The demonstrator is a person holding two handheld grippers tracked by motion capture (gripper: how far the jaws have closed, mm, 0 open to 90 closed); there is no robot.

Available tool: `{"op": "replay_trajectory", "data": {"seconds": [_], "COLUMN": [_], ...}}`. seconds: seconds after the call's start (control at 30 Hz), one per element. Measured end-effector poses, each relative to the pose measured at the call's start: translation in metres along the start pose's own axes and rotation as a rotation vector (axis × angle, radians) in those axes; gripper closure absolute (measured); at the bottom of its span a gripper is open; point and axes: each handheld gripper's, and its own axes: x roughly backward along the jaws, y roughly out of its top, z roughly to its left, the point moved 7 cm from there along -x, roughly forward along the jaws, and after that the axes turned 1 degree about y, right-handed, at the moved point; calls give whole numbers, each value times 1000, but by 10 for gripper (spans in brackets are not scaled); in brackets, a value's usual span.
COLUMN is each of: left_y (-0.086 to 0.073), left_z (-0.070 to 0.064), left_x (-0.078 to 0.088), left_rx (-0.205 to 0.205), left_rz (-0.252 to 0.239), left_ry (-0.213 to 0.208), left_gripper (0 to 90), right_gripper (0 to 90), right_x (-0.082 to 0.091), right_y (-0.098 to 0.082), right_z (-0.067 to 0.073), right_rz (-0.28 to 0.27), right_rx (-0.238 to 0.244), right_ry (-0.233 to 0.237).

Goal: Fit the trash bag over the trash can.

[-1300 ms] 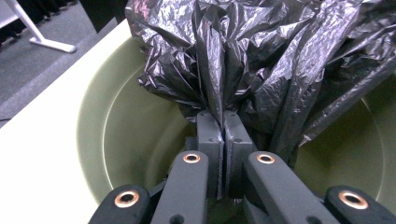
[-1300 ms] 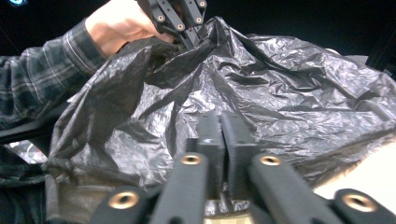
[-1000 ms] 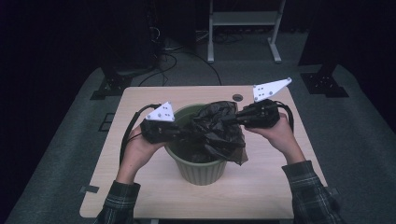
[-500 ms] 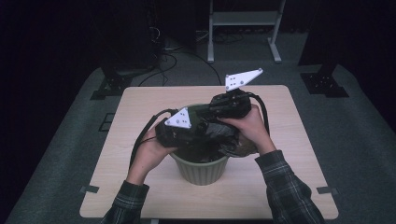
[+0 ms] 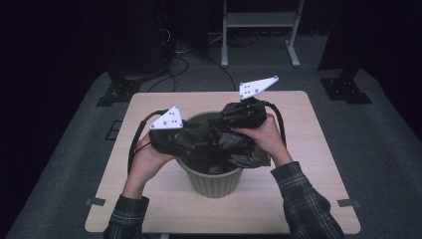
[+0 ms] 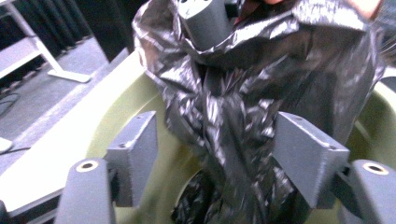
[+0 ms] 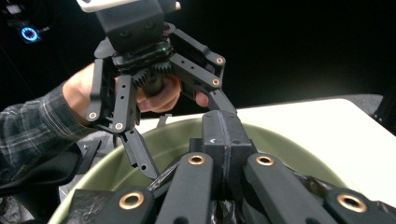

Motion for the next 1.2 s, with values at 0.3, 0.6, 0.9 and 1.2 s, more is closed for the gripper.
{"op": "replay_trajectory", "data": {"seconds": [0.3,0.6,0.9,1.2], "left_y": [19,32,31,10], "left_z": [-6,-9,-10,5], "left_x": [-21,-21,-23,0], "left_rx": [-23,-37,-18,19], "left_rz": [-3,-38,-16,-31], "left_ry": [-46,-66,-88,-15], "left_gripper": [353,599,900,900], "right_gripper": [900,900,899,625], "right_x": [6,12,13,55], "right_y": [16,15,15,-4], "right_z": [11,12,13,11], "right_rz": [-51,-62,-71,-72], "right_rx": [34,28,30,-8], "right_ry": [29,35,39,-29]}}
